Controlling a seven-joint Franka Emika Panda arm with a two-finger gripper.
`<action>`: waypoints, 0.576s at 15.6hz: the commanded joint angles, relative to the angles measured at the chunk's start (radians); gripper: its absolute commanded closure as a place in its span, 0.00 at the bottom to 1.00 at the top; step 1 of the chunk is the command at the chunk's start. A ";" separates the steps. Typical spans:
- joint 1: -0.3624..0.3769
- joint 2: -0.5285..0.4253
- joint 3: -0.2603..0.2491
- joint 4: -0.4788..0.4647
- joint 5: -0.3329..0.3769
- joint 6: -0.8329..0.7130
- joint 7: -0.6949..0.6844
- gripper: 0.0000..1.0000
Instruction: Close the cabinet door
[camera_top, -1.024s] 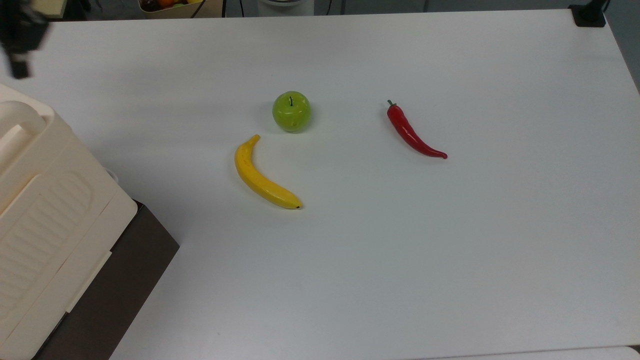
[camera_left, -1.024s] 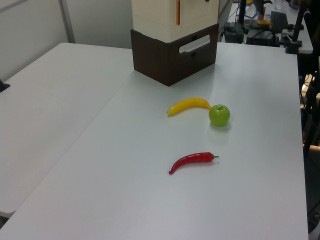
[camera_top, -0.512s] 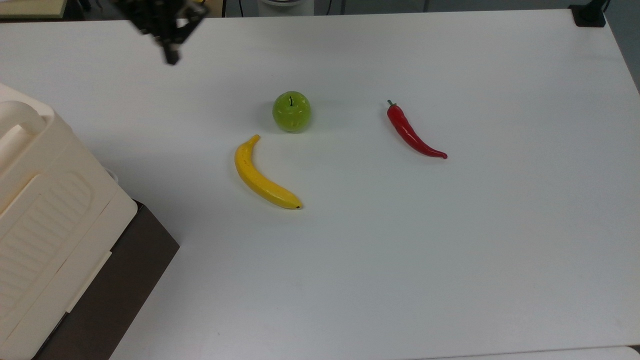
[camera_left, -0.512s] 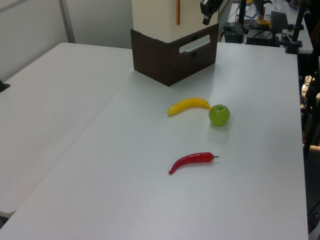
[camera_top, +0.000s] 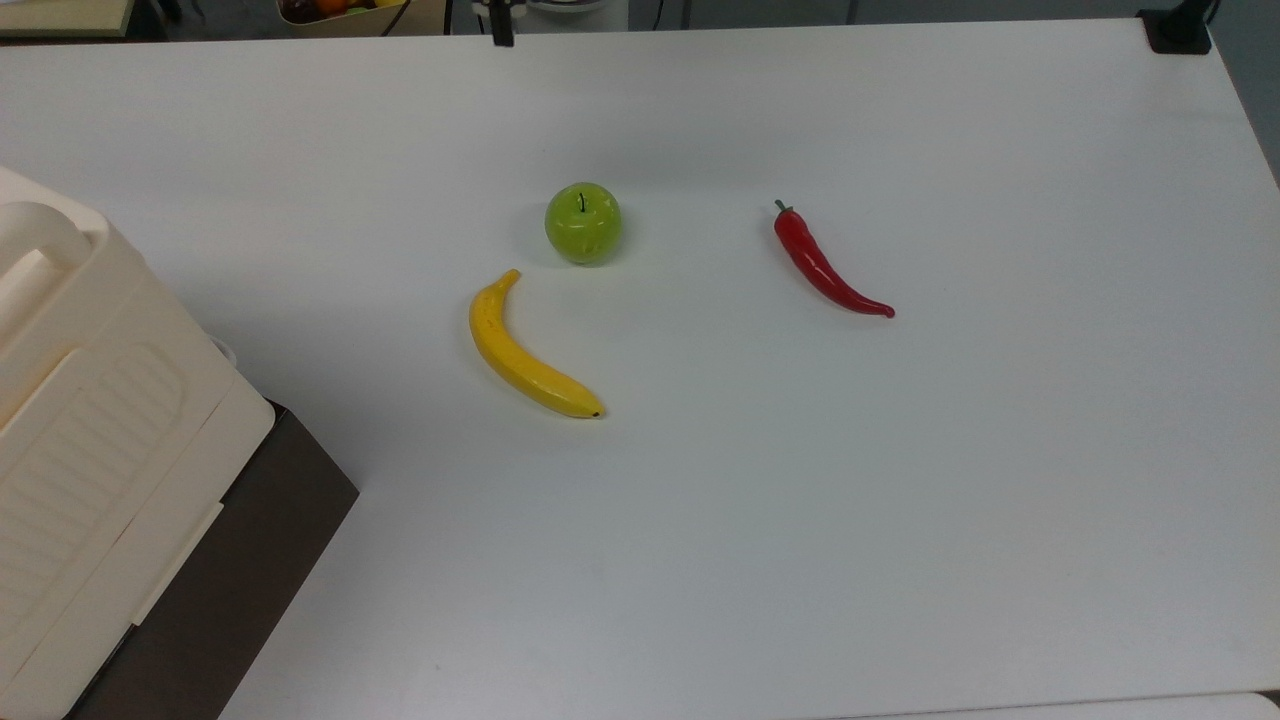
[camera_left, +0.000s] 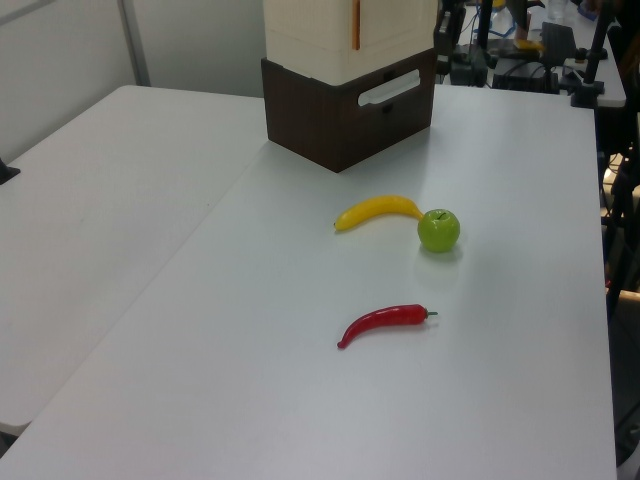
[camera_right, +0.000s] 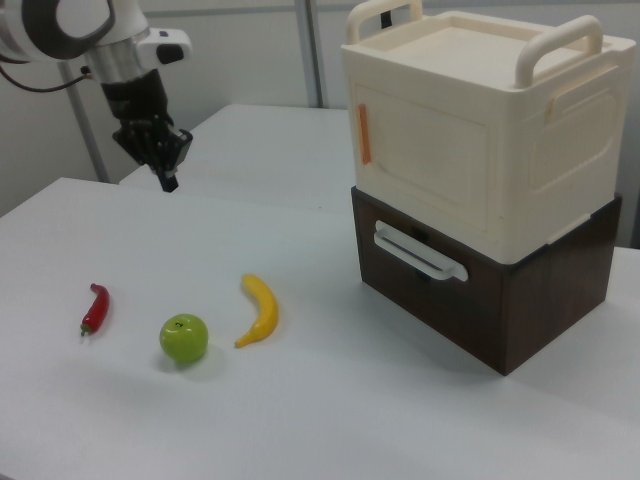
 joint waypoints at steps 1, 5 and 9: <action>0.060 -0.040 -0.063 -0.075 -0.013 -0.015 -0.036 0.97; 0.057 -0.040 -0.072 -0.089 -0.013 -0.024 -0.036 0.52; 0.054 -0.035 -0.072 -0.089 -0.017 -0.030 -0.028 0.00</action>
